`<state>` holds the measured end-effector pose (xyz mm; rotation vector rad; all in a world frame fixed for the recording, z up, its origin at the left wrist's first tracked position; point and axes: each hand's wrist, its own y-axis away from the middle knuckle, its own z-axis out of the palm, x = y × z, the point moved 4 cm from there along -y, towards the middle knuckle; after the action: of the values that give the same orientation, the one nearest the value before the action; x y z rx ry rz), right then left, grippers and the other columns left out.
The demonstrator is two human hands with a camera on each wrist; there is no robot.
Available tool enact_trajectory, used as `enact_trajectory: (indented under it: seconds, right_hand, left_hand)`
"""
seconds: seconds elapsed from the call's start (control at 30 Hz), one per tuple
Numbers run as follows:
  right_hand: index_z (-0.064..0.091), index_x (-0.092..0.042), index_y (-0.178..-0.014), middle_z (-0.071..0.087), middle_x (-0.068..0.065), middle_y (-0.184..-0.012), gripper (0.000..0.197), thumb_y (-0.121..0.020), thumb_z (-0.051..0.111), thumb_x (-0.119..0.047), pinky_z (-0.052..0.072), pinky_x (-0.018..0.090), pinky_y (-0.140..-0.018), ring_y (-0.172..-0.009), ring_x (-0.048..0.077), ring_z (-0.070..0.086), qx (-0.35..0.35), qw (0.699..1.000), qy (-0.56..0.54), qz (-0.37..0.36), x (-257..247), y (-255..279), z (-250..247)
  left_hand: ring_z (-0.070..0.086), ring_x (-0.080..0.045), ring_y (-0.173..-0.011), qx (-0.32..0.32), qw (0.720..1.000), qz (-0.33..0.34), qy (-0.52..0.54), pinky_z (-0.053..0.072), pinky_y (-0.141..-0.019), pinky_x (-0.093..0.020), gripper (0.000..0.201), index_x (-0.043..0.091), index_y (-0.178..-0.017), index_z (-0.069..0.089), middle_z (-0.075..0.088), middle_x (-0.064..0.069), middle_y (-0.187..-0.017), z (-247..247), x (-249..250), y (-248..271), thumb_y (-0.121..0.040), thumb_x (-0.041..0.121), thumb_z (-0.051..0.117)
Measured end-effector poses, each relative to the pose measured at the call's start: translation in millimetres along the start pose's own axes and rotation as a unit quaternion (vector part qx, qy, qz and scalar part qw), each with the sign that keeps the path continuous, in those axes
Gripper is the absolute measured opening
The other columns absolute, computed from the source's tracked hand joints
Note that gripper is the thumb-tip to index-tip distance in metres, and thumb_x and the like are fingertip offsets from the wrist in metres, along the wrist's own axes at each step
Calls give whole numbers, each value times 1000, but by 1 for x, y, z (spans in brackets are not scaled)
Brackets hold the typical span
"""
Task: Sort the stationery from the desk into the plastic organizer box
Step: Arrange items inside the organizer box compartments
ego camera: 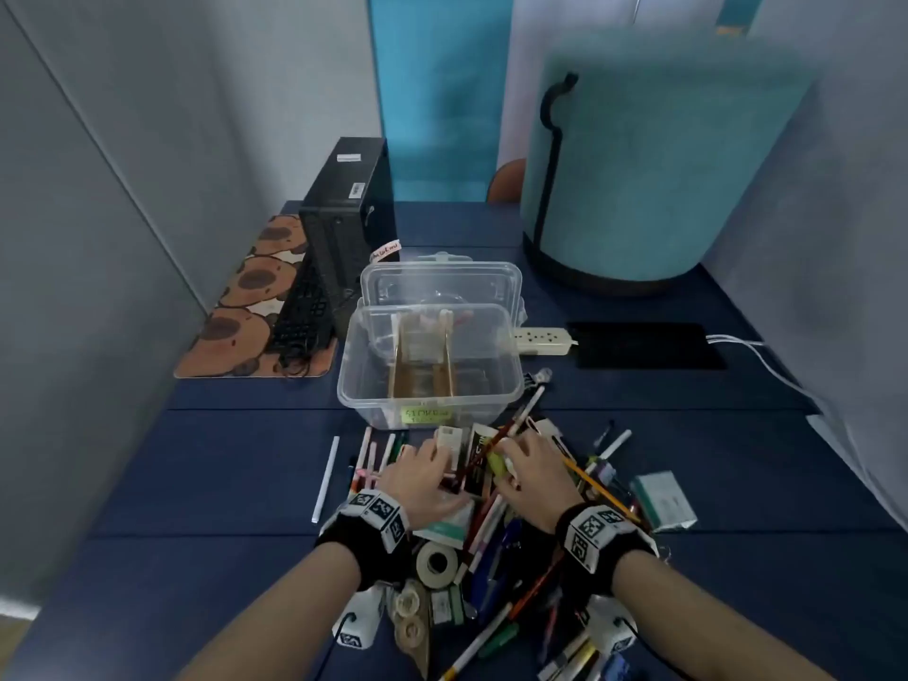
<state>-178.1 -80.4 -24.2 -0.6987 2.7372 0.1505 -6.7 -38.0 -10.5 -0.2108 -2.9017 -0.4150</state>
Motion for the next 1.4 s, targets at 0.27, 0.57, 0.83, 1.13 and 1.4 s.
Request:
enact_trajectory:
  seconds: [0.27,0.57,0.83,1.13,1.4]
  right_hand:
    - [48,-22,-124,39,3,-127,38,-87,53,-26,40,33,-96,-115,24,44,-47,999,-4,17,4,8,7]
    - [49,-27,-129,41,-3,-132,36,-94,45,-25,29,36,-106,-125,18,37,38,999,-8,26,-6,18,-16]
    - [31,-26,-146,41,-6,-139,72,-84,65,-40,41,27,-101,-126,13,43,-119,971,-207,-22,-46,19,-8]
    - [56,-28,-123,47,1,-127,31,-93,50,-31,34,40,-102,-122,21,40,65,971,-74,217,54,37,-44]
    - [23,-25,-147,24,19,-144,62,-94,53,-35,35,45,-106,-127,43,37,-87,897,-63,428,163,72,-10]
  left_hand:
    - [55,-27,-95,-45,998,-42,-9,49,-86,-42,81,21,-120,27,34,-6,-119,28,6,4,-64,68,60]
    - [49,-17,-105,-71,979,-26,192,44,-92,-35,59,19,-115,35,37,0,-119,0,-19,24,-73,59,46]
    - [63,-21,-71,15,807,-191,558,42,-54,-26,39,22,-103,61,66,-8,-91,-16,-37,27,-101,43,28]
    - [70,-38,-81,-94,612,-231,751,51,-77,-43,64,15,-116,61,71,-23,-101,5,-10,20,-91,65,31]
    - [69,-40,-90,-159,558,-198,790,54,-84,-43,63,7,-117,57,69,-26,-101,-6,8,21,-85,60,50]
